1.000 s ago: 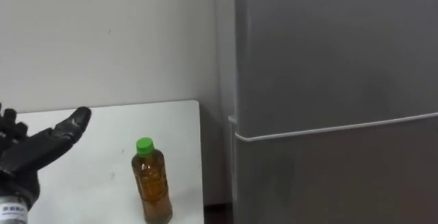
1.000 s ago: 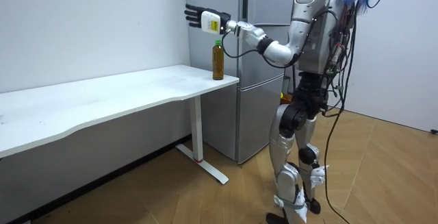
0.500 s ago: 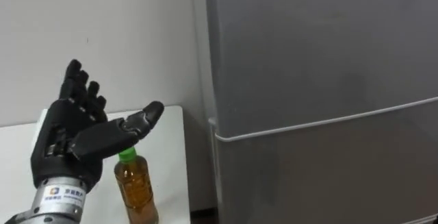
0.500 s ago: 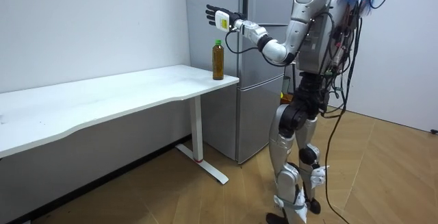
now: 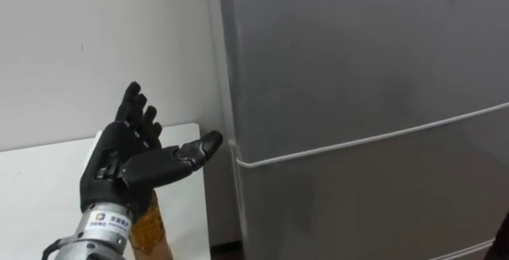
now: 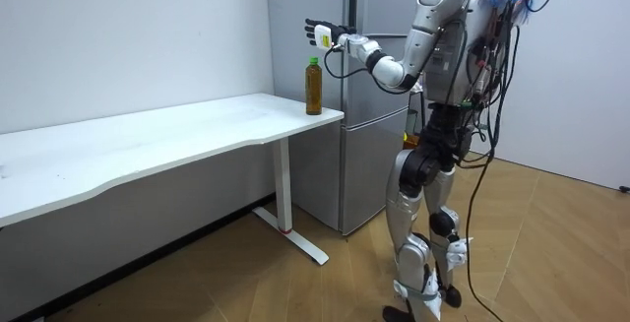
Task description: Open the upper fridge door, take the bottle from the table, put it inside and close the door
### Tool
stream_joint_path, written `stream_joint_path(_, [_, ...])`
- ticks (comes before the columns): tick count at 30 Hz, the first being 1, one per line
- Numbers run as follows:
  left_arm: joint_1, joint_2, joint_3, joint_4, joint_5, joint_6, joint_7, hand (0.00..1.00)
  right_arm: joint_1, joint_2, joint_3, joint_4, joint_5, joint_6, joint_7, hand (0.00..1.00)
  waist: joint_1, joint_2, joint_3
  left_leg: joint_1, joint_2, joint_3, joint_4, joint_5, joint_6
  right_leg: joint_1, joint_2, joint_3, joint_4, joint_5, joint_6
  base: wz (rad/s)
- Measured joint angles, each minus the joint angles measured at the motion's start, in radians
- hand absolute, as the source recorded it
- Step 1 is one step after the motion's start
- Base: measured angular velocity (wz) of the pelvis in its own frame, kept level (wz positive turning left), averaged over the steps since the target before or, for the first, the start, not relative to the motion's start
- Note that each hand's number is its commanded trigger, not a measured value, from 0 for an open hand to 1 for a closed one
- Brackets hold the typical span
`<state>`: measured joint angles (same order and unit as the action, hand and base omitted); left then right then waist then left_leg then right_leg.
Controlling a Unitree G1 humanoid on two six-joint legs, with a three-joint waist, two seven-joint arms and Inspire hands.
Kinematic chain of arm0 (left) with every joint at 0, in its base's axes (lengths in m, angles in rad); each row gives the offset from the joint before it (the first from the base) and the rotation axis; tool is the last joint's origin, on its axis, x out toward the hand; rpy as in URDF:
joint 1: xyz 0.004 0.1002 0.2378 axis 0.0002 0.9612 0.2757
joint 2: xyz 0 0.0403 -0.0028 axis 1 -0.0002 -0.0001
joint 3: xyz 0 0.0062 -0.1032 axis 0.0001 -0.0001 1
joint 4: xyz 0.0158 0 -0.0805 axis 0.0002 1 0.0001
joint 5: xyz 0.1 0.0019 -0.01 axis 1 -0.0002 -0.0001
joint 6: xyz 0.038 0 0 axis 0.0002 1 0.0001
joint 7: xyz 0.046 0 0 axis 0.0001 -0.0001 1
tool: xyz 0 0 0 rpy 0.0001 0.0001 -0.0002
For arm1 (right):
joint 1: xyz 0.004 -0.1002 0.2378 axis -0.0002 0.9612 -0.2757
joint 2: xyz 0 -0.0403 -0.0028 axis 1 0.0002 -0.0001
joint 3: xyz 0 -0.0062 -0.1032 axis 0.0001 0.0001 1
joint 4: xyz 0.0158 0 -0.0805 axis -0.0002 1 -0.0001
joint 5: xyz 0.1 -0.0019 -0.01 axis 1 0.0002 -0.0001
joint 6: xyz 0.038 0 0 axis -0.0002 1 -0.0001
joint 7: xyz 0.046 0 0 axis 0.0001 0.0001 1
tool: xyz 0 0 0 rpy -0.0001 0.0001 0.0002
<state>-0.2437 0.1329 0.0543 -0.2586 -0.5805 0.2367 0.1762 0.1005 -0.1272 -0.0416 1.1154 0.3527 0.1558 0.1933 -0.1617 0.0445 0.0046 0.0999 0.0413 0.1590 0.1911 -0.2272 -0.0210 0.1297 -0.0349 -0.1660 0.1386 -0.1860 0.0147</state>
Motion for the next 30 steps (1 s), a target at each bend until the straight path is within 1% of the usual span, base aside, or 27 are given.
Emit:
stream_joint_path(2, [-0.014,0.000,0.000,0.013,-0.011,0.005,-0.017,0.00,0.000,0.000,0.000,-0.006,0.000,0.001,-0.003,0.00,-0.008,0.002,-0.0001,0.000,0.000,0.002,-0.003,0.000,0.000,-0.003,0.000,0.001,0.000,0.000,0.000,0.00])
stream_joint_path(9, [-0.017,-0.001,0.001,0.014,-0.017,0.005,-0.033,0.00,-0.004,-0.002,0.000,-0.019,0.000,0.023,-0.006,0.00,-0.023,0.007,0.0015,-0.003,0.000,0.008,-0.003,0.000,0.000,-0.017,0.000,0.005,0.004,0.000,0.000,0.00])
stream_joint_path(16, [-0.020,-0.001,0.001,0.033,-0.017,0.008,-0.036,0.00,-0.006,-0.002,-0.002,-0.024,0.005,0.042,-0.006,0.00,-0.024,0.007,0.0014,-0.006,0.000,0.012,-0.001,0.001,0.001,-0.026,0.000,0.016,0.013,0.000,0.000,-0.02])
stream_joint_path(20, [-0.041,-0.001,0.004,0.064,-0.017,0.026,-0.041,0.00,-0.007,-0.002,-0.002,-0.024,0.006,0.047,-0.006,0.00,-0.025,0.008,0.0011,-0.014,0.000,0.012,0.001,0.002,0.003,-0.027,-0.001,0.017,0.012,0.000,0.000,0.00])
stream_joint_path(21, [-0.041,-0.001,0.004,0.064,-0.017,0.026,-0.041,0.00,-0.008,-0.002,-0.001,-0.024,0.006,0.048,-0.005,0.00,-0.025,0.009,0.0005,-0.018,0.000,0.012,0.003,0.002,0.003,-0.027,-0.001,0.017,0.012,0.000,0.000,0.00])
stream_joint_path(26, [-0.042,-0.002,0.008,0.068,-0.017,0.027,-0.046,0.00,-0.011,-0.003,-0.001,-0.024,0.009,0.052,-0.006,0.00,-0.026,0.015,0.0024,-0.027,0.000,0.011,0.007,0.002,0.003,-0.031,-0.001,0.013,0.012,0.001,0.001,0.02])
stream_joint_path(30, [-0.042,-0.002,0.010,0.068,-0.016,0.027,-0.058,0.00,-0.012,-0.003,-0.001,-0.024,0.010,0.052,-0.005,0.00,-0.029,0.017,0.0015,-0.036,0.000,0.005,0.009,0.002,0.003,-0.035,-0.001,0.008,0.012,0.001,0.001,0.05])
